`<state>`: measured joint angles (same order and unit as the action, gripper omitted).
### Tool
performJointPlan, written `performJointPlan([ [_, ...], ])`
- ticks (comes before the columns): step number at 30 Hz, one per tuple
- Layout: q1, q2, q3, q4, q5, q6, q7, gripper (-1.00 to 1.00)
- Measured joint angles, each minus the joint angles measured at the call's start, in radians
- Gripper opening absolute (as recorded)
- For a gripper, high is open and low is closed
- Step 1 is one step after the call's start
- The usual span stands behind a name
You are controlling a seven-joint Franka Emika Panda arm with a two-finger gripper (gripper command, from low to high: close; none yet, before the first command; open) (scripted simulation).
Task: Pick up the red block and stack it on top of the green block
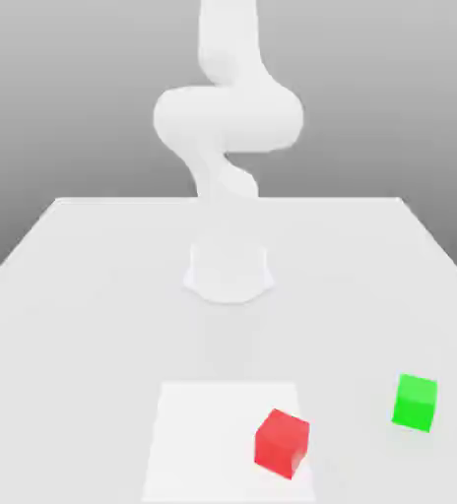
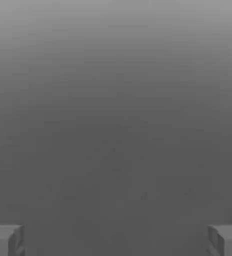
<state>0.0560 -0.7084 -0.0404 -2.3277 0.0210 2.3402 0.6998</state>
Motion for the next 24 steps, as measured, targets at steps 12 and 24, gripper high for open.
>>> performJointPlan([
  [12,0.213,0.446,-0.130,-0.133,0.113,0.192,-0.492,0.00],
  [24,0.268,0.861,-0.122,-0.254,0.056,0.403,-0.830,0.00],
])
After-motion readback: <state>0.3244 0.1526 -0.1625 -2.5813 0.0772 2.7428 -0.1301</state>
